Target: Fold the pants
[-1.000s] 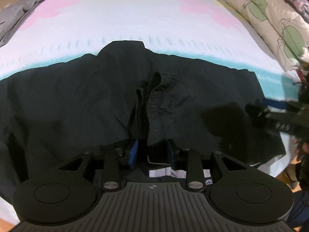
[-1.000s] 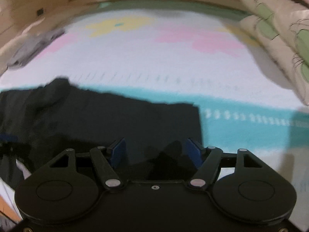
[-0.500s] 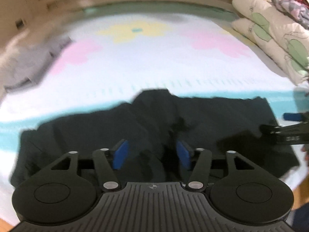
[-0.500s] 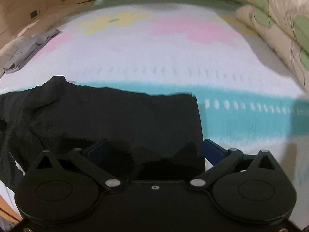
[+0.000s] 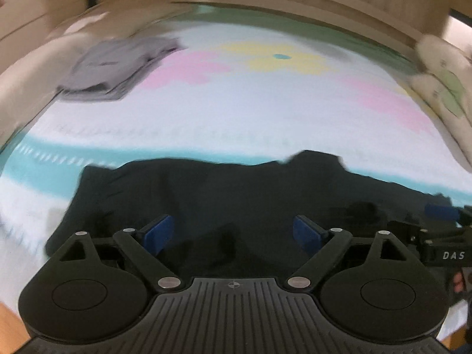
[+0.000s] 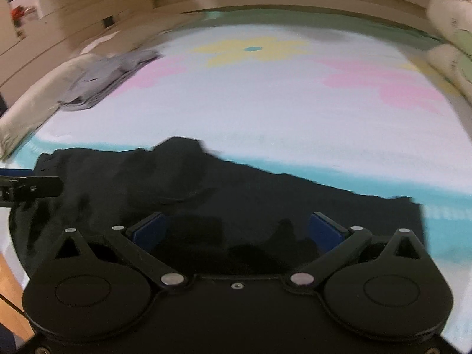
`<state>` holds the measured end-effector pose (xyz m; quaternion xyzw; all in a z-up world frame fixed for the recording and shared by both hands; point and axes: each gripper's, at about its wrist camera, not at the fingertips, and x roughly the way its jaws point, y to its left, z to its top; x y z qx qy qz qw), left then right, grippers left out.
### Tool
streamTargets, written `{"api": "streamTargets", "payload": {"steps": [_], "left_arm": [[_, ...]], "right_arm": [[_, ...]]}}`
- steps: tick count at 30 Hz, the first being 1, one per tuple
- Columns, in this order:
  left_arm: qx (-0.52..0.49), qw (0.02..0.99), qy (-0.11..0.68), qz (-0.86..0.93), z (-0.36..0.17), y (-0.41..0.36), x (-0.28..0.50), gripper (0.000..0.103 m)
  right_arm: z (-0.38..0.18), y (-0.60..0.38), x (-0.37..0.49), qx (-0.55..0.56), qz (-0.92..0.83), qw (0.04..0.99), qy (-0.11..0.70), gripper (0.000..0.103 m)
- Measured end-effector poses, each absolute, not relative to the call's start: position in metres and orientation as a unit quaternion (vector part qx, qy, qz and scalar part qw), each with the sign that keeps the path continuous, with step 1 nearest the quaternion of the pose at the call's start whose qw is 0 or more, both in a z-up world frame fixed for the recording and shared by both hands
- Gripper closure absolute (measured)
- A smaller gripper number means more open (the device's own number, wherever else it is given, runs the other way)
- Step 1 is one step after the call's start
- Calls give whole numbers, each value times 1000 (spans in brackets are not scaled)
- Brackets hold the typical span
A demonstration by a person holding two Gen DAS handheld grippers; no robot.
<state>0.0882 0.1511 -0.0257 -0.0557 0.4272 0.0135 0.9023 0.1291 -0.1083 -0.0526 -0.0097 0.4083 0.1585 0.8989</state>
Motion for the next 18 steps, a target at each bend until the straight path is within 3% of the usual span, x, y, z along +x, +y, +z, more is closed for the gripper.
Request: {"api": "streamTargets", "payload": {"steps": [8, 11, 16, 18], "left_arm": [[-66, 886, 457, 52, -51, 198, 81, 15], [-61, 875, 478, 51, -64, 204, 80, 15], [-45, 871, 487, 43, -77, 201, 80, 1], [-32, 873, 486, 38, -81, 200, 79, 1]], "right_arm": [[-95, -64, 164, 2, 117, 863, 492, 0], [-99, -61, 163, -2, 109, 871, 478, 0], [-99, -58, 159, 4, 103, 873, 477, 0], [-100, -56, 158, 6, 100, 873, 477, 0]]}}
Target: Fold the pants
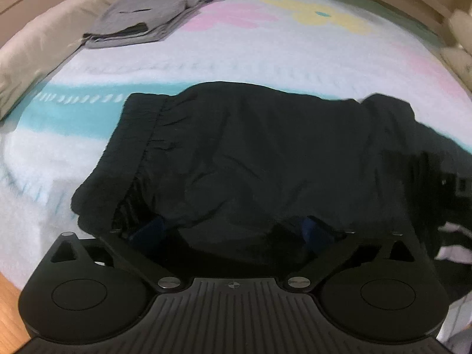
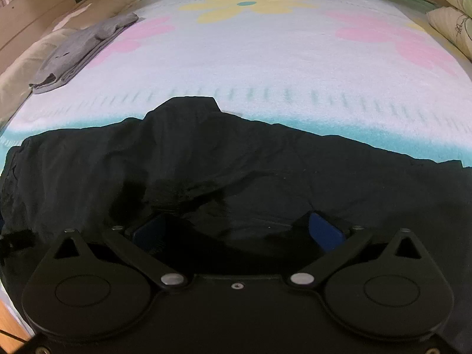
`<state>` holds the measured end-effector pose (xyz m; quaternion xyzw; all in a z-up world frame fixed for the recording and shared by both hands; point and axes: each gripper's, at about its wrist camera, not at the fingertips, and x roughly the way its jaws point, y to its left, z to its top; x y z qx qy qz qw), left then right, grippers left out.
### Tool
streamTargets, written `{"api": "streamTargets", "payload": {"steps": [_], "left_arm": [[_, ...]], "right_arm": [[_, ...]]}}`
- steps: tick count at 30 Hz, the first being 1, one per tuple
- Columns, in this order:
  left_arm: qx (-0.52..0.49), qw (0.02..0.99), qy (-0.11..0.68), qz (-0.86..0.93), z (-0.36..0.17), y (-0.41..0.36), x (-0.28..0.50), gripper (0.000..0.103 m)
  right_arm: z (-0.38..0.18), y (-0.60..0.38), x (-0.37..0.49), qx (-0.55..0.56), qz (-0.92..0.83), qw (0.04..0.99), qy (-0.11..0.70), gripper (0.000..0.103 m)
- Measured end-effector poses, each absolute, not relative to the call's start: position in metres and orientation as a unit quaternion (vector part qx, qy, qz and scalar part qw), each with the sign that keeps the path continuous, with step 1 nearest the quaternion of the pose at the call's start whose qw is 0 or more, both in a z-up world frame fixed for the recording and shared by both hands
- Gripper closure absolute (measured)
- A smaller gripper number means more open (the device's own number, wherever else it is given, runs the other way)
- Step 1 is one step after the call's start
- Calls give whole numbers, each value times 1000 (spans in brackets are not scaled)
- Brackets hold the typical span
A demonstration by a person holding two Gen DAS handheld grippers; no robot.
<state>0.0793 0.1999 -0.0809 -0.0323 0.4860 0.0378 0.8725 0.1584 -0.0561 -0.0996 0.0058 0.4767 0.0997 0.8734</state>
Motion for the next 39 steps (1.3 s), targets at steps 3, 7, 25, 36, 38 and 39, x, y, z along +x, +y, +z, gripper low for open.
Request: {"api": "streamTargets", "payload": {"steps": [3, 7, 25, 36, 38, 39], "left_arm": [[-41, 870, 490, 23, -77, 206, 78, 2], [-103, 886, 451, 30, -51, 231, 63, 3], [-203, 863, 458, 66, -69, 269, 38, 1], [-185, 867, 456, 79, -77, 257, 54, 1], [-204, 864, 452, 86, -78, 259, 54, 1], [-219, 862, 448, 91, -78, 262, 54, 1]], "right_arm": [[-99, -54, 158, 7, 97, 875, 475, 0], [-99, -53, 159, 12, 95, 874, 476, 0], [-71, -91, 130, -26, 86, 864, 495, 0], [-96, -101, 136, -39, 61, 835, 546, 0], [-97, -98, 140, -43, 56, 828, 556, 0], [-97, -98, 142, -41, 56, 825, 560, 0]]}}
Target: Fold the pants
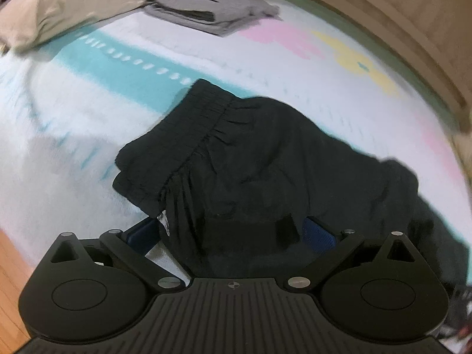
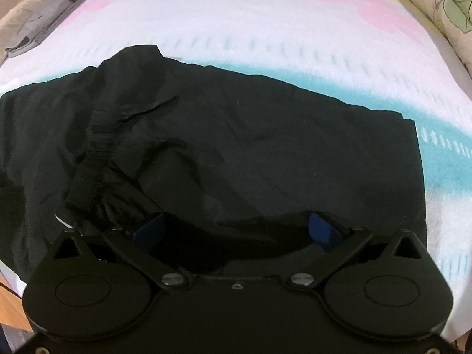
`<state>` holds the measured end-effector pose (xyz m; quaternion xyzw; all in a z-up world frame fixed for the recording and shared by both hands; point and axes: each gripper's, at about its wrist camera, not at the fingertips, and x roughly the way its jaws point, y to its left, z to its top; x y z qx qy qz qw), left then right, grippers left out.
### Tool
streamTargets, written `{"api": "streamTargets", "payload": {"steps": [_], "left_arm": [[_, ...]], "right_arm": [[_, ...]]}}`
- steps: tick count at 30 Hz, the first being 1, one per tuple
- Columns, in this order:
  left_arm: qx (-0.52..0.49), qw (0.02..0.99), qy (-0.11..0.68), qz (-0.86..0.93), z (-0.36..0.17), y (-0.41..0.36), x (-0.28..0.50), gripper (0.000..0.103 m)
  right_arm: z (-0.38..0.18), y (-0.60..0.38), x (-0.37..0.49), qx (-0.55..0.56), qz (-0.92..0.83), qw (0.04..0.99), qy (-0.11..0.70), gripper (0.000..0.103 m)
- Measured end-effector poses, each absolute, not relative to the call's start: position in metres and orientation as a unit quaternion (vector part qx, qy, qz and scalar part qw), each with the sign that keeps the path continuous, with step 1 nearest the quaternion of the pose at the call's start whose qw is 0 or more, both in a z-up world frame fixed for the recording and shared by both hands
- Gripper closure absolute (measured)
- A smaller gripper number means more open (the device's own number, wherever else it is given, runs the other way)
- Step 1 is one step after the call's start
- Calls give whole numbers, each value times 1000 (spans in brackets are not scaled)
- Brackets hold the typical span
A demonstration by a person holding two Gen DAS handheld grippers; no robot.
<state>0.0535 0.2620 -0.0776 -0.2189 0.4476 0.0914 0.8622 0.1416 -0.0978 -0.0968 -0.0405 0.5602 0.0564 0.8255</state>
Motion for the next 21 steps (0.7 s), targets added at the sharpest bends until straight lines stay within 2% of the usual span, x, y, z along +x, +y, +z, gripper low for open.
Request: {"api": "streamTargets", "payload": {"steps": [5, 9, 11, 12, 13, 14, 17, 19, 21], "left_arm": [[-282, 847, 439, 102, -78, 277, 54, 1], [-289, 845, 437, 104, -76, 278, 54, 3], [-285, 847, 432, 117, -75, 277, 52, 16], [-278, 850, 430, 125, -73, 277, 51, 36], [-271, 851, 430, 131, -71, 276, 50, 64], [-268, 852, 430, 131, -70, 277, 48, 74], [-300, 847, 422, 123, -71, 284, 44, 80], [-305, 847, 418, 122, -70, 285, 41, 87], [-300, 853, 410, 118, -65, 283, 38, 89]], "right_arm": [[-98, -101, 147, -37, 61, 819, 570, 0], [-98, -101, 144, -37, 60, 823, 564, 0], [-99, -102, 144, -36, 62, 822, 565, 0], [-99, -103, 145, -37, 64, 821, 565, 0], [-99, -104, 145, -37, 66, 821, 566, 0], [-99, -104, 145, -37, 68, 820, 567, 0], [-97, -105, 144, -37, 69, 819, 569, 0], [-97, -107, 145, -38, 69, 819, 568, 0], [-96, -106, 144, -38, 68, 820, 568, 0]]}}
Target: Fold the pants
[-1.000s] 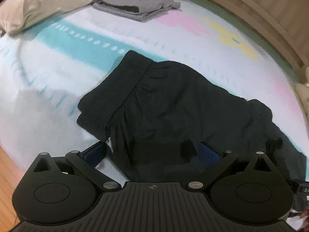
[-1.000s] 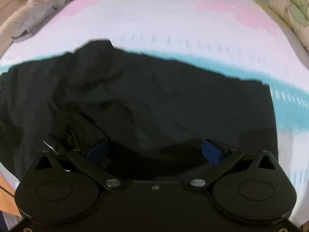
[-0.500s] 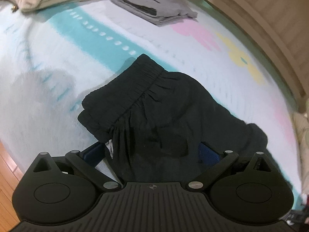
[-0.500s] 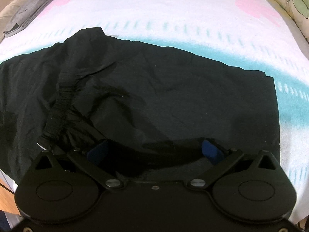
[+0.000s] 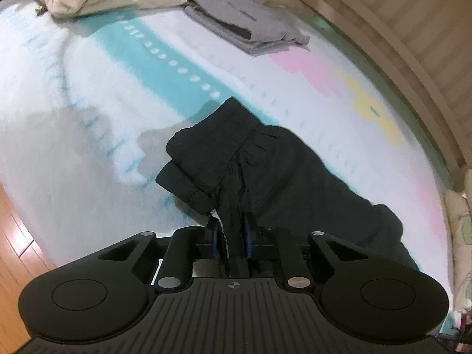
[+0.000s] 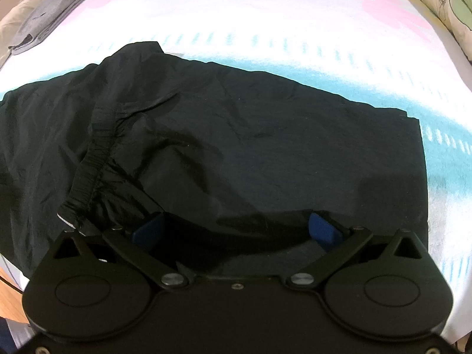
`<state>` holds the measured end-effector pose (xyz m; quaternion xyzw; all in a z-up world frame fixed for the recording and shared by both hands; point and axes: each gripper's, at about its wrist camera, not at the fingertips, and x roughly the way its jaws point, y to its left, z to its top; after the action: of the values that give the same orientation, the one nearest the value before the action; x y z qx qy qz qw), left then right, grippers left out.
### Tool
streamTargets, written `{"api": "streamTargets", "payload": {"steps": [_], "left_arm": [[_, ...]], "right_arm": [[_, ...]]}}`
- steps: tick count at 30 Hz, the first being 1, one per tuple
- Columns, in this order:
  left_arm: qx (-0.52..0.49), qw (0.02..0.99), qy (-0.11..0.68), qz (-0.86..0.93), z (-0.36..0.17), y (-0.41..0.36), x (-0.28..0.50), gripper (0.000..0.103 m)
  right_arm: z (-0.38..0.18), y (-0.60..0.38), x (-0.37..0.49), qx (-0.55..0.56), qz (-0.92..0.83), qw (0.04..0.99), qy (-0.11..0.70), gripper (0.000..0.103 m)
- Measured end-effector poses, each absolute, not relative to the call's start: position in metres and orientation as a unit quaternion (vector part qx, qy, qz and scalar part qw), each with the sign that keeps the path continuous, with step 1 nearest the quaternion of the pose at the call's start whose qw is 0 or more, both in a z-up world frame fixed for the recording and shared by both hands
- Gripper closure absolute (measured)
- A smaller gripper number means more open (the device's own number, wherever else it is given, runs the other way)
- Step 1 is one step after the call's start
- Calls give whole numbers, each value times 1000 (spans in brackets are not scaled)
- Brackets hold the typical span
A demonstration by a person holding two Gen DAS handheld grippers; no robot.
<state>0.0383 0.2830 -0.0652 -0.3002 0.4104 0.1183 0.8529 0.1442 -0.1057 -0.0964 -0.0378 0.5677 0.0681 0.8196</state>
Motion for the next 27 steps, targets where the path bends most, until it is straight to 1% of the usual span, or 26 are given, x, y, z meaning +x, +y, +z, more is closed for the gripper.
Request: {"api": "streamTargets", "payload": {"steps": [1, 2, 9, 16, 19, 22, 25, 26, 27], "left_arm": [[-297, 858, 404, 114, -61, 281, 37, 93], [-291, 864, 397, 110, -56, 278, 36, 94], [-195, 918, 342, 49, -6, 232, 27, 94], [-132, 943, 296, -68, 25, 161, 28, 94], [-119, 939, 300, -124, 24, 129, 36, 94], [-95, 929, 317, -165, 15, 96, 44, 93], [-98, 914, 344, -192, 2, 77, 52, 92], [-106, 908, 351, -201, -1, 75, 55, 90], [-114, 903, 356, -211, -3, 74, 57, 84]], "right_arm": [[-96, -105, 144, -38, 68, 820, 568, 0], [-96, -106, 144, -38, 68, 820, 568, 0], [-96, -105, 140, -37, 68, 825, 560, 0], [-94, -105, 132, -35, 68, 830, 552, 0], [-93, -105, 131, -36, 71, 830, 552, 0], [-92, -107, 129, -37, 73, 831, 551, 0], [-91, -108, 128, -37, 78, 831, 550, 0], [-91, -109, 128, -38, 80, 831, 549, 0], [-91, -110, 127, -39, 83, 831, 549, 0]]}}
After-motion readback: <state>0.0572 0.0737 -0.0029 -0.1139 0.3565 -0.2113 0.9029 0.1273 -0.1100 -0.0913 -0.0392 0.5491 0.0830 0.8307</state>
